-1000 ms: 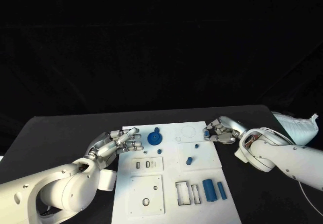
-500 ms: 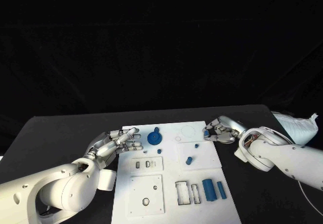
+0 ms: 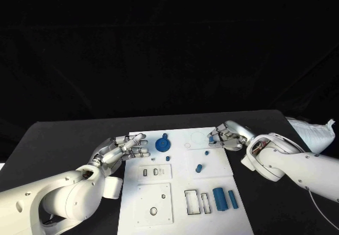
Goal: Assemble the parts on the task board
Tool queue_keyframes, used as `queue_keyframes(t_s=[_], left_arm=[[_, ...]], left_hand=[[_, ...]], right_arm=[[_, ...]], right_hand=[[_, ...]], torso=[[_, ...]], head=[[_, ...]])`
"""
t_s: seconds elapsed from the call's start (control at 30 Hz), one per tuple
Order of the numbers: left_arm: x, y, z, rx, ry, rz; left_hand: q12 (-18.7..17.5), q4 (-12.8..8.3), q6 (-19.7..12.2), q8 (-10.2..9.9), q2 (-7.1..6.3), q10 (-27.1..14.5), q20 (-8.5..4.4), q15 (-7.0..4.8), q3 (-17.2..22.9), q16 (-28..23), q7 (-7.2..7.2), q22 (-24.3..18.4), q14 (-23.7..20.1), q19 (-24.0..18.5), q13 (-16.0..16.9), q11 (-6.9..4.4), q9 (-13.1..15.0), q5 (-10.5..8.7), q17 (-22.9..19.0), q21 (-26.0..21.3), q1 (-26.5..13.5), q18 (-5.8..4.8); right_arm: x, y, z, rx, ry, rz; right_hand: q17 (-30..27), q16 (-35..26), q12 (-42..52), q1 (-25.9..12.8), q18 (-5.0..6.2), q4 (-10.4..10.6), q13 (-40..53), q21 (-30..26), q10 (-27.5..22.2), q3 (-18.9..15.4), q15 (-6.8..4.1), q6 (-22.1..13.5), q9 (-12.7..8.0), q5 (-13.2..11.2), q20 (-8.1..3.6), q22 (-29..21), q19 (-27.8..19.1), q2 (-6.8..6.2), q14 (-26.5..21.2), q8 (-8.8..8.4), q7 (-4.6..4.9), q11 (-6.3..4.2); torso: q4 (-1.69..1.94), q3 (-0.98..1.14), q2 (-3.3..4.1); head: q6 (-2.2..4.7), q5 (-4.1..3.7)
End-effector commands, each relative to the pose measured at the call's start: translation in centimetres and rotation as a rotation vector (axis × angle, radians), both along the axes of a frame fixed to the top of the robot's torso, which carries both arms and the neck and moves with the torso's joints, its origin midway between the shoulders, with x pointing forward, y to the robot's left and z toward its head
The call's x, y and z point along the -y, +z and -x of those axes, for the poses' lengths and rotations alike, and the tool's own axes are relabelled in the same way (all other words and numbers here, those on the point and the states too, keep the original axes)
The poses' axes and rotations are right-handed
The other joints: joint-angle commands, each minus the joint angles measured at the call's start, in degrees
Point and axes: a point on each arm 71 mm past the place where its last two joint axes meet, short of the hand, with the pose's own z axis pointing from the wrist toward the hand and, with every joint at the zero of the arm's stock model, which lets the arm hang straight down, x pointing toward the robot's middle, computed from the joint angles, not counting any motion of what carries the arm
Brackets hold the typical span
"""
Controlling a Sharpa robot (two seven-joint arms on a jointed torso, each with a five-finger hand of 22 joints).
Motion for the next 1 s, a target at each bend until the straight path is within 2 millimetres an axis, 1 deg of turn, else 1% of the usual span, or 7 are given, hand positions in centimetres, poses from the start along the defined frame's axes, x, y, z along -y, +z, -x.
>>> queue_keyframes(t_s=[0.03,0.17,0.37,0.43,0.57,0.77,1.0], left_arm=[[0.2,0.0,-0.1,0.007,-0.013,0.011],[0.1,-0.1,-0.3,0.007,-0.009,0.01],[-0.1,-0.3,-0.7,0.007,-0.001,0.006],[-0.2,-0.4,-0.8,0.007,0.004,0.004],[-0.6,-0.5,-1.1,0.008,0.017,0.0],[-1.0,-0.6,-1.4,0.007,0.033,-0.002],[-1.1,-0.7,-1.4,0.007,0.037,-0.003]], left_hand=[[-0.28,-0.38,0.04,-0.25,0.53,0.0,0.05,0.28,-0.02,-0.27,0.19,-0.09,0.18,0.13,-0.05,0.17,-0.02,-0.35,0.05,-0.06,0.24,0.57],[-0.28,-0.38,0.04,-0.25,0.53,0.0,0.05,0.28,-0.02,-0.27,0.19,-0.09,0.18,0.13,-0.05,0.17,-0.02,-0.35,0.05,-0.06,0.24,0.57],[-0.28,-0.38,0.04,-0.25,0.53,0.0,0.05,0.28,-0.02,-0.27,0.19,-0.09,0.18,0.13,-0.05,0.17,-0.02,-0.35,0.05,-0.06,0.24,0.57],[-0.28,-0.38,0.04,-0.25,0.53,0.0,0.05,0.28,-0.02,-0.27,0.19,-0.09,0.18,0.13,-0.05,0.17,-0.02,-0.35,0.05,-0.06,0.24,0.57],[-0.31,-0.44,0.05,-0.28,0.58,0.02,0.05,0.28,-0.01,-0.32,0.17,-0.09,0.2,0.13,-0.05,0.16,-0.02,-0.34,0.09,-0.06,0.26,0.57],[-0.31,-0.44,0.05,-0.28,0.58,0.02,0.05,0.28,-0.01,-0.32,0.17,-0.09,0.2,0.13,-0.05,0.16,-0.02,-0.34,0.09,-0.06,0.26,0.57],[-0.31,-0.44,0.05,-0.28,0.58,0.02,0.05,0.28,-0.01,-0.32,0.17,-0.09,0.2,0.13,-0.05,0.16,-0.02,-0.34,0.09,-0.06,0.26,0.57]], right_arm=[[-1.6,0.8,0.4,0.024,-0.001,-0.018],[-4.8,1.5,1.3,0.025,0.068,-0.029],[-9.2,1.4,2.6,0.015,0.161,-0.009],[-10.5,1.1,3.1,0.01,0.188,0.008],[-13.1,0.3,3.9,-0.004,0.234,0.045],[-15.9,-1.3,4.6,-0.033,0.254,0.091],[-17.2,-3.2,5.1,-0.07,0.254,0.146]], right_hand=[[7.35,0.24,-0.08,0.48,-0.93,0.03,0.07,0.18,1.13,0.27,-0.37,1.61,0.6,-0.27,-0.45,12.19,3.55,1.35,4.3,0.39,-1.09,-0.94],[7.13,0.13,-0.39,0.24,-0.9,-0.01,-0.12,0.12,1.03,0.35,-0.41,1.56,0.61,-0.58,-0.51,12.07,3.45,1.4,4.25,0.32,-1.09,-0.96],[6.98,0.04,-0.76,-0.02,-0.89,-0.11,-0.33,0.11,0.9,0.52,-0.44,1.53,0.62,-1.03,-0.57,12.05,3.43,1.51,4.21,0.23,-1.11,-0.98],[6.98,0.04,-0.76,-0.02,-0.89,-0.11,-0.33,0.11,0.9,0.52,-0.44,1.53,0.62,-1.03,-0.57,12.05,3.43,1.51,4.21,0.23,-1.11,-0.98],[6.85,-0.03,-1.04,-0.11,-0.88,-0.22,-0.49,0.08,0.79,0.57,-0.45,1.54,0.63,-1.19,-0.6,11.99,3.39,1.45,4.18,0.21,-1.12,-0.99],[6.55,-0.19,-1.49,-0.46,-0.85,-0.44,-0.74,0.02,0.63,0.58,-0.48,1.56,0.66,-0.89,-0.64,11.87,3.29,1.09,4.12,0.14,-1.14,-1.02],[6.28,-0.32,-2.03,-0.45,-0.8,-0.53,-1.08,-0.07,0.42,0.65,-0.49,1.59,0.67,-0.83,-0.65,11.68,3.13,1.09,4.06,0.14,-1.16,-1.03]], torso=[[0.15,-0.16,-0.32],[0.42,-0.36,-0.68],[0.79,-0.65,-1.18],[0.95,-0.81,-1.35],[1.01,-1.02,-1.62],[1.18,-1.34,-1.78],[1.11,-1.23,-1.72]], head=[[-0.19,0.07],[-0.31,0.35],[-1.49,1.49],[-2.11,1.9],[-2.89,2.61],[-3.68,3.32],[-4.09,3.88]])
